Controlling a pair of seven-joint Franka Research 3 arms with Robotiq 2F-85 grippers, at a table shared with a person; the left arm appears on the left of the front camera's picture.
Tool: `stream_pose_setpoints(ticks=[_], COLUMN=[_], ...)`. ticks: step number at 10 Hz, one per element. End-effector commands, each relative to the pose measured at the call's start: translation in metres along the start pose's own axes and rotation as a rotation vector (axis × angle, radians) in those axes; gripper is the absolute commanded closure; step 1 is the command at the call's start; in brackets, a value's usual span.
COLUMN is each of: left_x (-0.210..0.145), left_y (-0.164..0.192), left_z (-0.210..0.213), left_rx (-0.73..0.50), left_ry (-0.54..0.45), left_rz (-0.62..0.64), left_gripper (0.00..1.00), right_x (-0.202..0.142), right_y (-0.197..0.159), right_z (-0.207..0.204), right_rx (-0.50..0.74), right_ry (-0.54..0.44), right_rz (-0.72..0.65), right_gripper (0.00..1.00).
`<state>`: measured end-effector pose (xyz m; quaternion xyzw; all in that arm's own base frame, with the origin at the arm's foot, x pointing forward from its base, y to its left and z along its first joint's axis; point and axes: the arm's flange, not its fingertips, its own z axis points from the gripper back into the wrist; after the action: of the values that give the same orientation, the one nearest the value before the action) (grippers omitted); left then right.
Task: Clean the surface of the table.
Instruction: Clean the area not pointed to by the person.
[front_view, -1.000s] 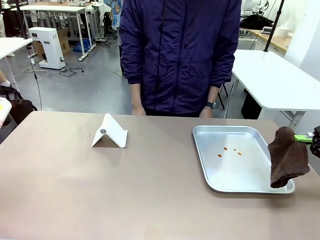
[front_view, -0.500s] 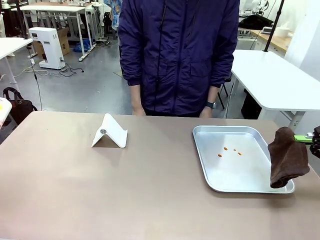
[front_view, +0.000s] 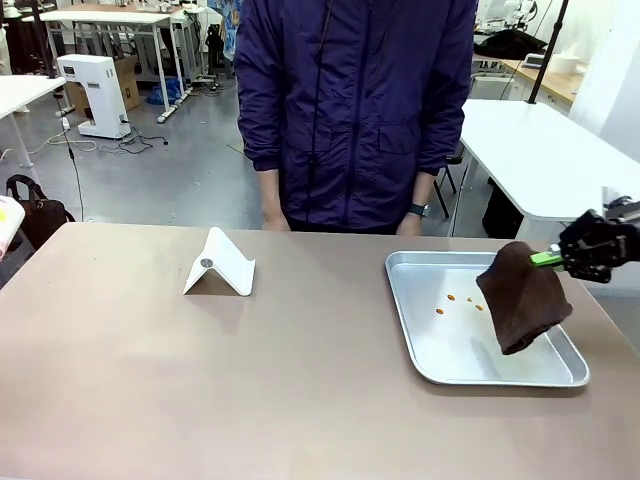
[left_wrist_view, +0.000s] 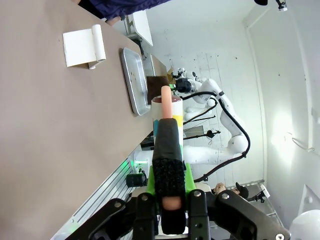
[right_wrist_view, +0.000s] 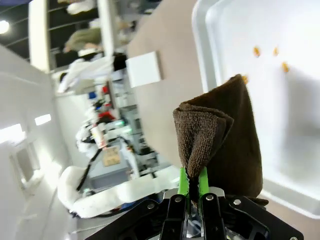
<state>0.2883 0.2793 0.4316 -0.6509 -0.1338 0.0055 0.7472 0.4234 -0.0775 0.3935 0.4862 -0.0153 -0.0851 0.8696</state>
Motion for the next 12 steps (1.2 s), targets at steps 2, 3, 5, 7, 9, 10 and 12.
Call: stream_pose_setpoints(ticks=[2,3,5,7,9,10,12], left_x=[0.0,0.0,0.0,0.0,0.0,0.0,0.0], left_y=[-0.005,-0.005,-0.005,-0.005,-0.005,-0.005,-0.005], left_z=[-0.004,-0.004,-0.004,-0.004,-0.004,-0.004,-0.004], left_rx=[-0.01,-0.01,-0.01,-0.01,-0.01,-0.01,-0.01], left_ry=[-0.016,-0.016,-0.016,-0.016,-0.016,-0.016,-0.016], left_rz=[-0.003,-0.003,-0.003,-0.003,-0.003,-0.003,-0.003], left_gripper=[0.78,0.78,0.78,0.78,0.78,0.78,0.78], right_x=[0.056,0.071,0.089,0.103,0.117,0.121,0.124], right_y=[-0.007,-0.011,-0.02,-0.034,-0.054,-0.061,-0.066], right_z=[-0.013,-0.016,-0.024,-0.039,-0.063,-0.076,-0.099], right_rx=[-0.25,-0.293,-0.291,-0.223,-0.214,-0.205,-0.213], right_ry=[0.005,-0.043,-0.103,-0.137,-0.129,-0.115,-0.075], right_rz=[-0.01,-0.008,-0.018,-0.032,-0.053,-0.05,-0.041], right_gripper=[0.92,0.92,0.92,0.92,0.92,0.92,0.92])
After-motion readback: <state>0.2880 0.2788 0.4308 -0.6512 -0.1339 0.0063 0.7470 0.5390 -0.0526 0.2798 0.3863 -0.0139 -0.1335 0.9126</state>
